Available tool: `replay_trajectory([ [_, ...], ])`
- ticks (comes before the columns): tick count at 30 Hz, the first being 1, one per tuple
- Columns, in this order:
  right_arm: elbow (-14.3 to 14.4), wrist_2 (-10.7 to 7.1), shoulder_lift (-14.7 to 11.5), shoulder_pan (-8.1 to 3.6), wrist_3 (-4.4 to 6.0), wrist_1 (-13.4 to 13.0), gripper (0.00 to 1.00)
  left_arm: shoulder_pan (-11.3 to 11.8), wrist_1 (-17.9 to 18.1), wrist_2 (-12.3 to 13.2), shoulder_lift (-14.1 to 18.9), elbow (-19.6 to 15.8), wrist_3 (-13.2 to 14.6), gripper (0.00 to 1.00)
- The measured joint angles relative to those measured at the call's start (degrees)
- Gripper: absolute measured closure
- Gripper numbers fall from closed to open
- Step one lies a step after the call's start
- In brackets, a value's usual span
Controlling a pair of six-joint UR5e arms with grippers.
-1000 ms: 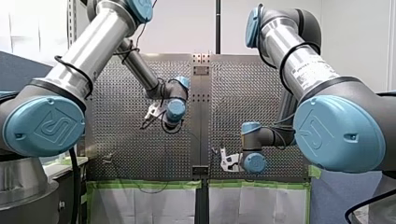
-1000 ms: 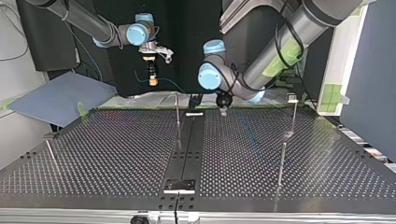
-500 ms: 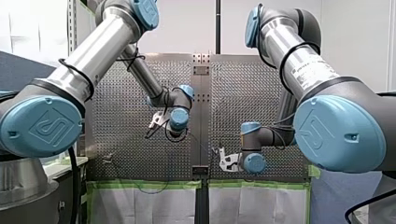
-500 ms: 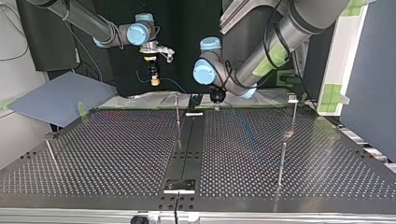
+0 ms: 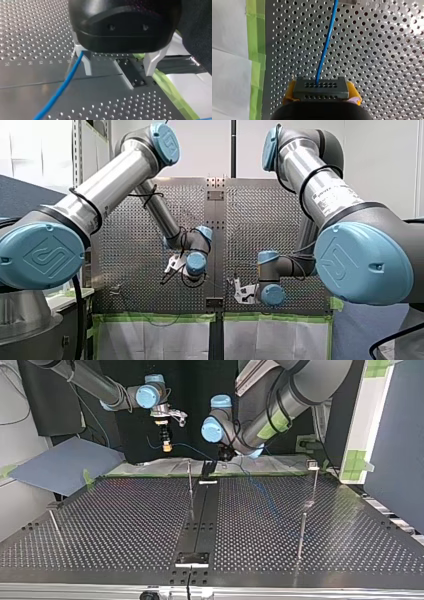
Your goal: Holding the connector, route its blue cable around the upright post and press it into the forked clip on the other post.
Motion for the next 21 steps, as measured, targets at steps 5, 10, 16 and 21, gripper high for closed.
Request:
replay_trajectory([
  [5,0.0,-0.34,0.0,0.0,-0.09,-0.13,1.0,-0.16,0.22,0.08,-0.13,0.01,-0.15,0.0],
  [10,0.0,-0.37,0.0,0.01,-0.11,-0.15,1.0,-0.69,1.26,0.52,-0.54,0.1,-0.69,0.0],
  [16,0.0,-0.43,0.0,0.0,-0.08,-0.23,1.0,-1.69,1.78,0.98,-3.38,1.47,-1.85,0.0],
  [21,0.0,-0.68,0.0,0.01,-0.08,-0.24,1.0,-2.44,3.37,2.42,-4.97,2.24,-3.8,0.0],
])
